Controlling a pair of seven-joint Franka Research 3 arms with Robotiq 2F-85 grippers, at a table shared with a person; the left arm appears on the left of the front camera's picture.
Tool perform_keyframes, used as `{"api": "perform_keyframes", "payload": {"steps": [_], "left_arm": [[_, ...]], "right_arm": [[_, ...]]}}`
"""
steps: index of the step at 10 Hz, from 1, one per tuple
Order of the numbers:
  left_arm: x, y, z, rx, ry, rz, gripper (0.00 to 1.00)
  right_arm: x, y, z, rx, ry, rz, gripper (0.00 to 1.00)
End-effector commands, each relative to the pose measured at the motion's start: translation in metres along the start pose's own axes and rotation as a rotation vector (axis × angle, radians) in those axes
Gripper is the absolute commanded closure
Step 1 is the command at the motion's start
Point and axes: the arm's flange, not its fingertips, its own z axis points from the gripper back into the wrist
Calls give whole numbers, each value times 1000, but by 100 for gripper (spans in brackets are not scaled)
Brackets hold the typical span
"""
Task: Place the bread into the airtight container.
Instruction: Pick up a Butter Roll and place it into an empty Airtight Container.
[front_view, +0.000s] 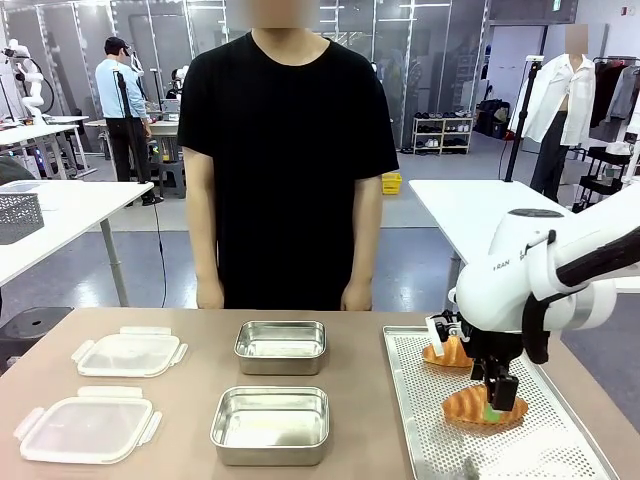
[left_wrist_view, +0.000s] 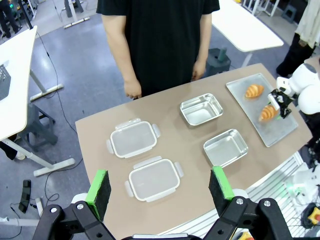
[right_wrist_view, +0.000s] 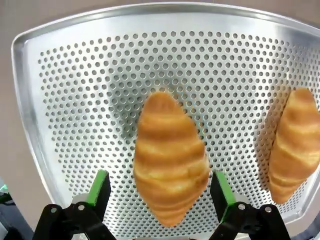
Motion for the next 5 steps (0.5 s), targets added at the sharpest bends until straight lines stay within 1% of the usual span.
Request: {"api": "perform_keyframes", "payload": {"steps": [1, 4, 5], "left_arm": [[1, 0, 0, -1, -1, -1, 0], [1, 0, 0, -1, -1, -1, 0], [1, 0, 0, -1, -1, -1, 0]], "right_arm": [[0, -10, -13, 6, -3, 19, 0], [-1, -19, -26, 61, -15, 0, 0], [-2, -18, -27, 60, -12, 5, 4]]}}
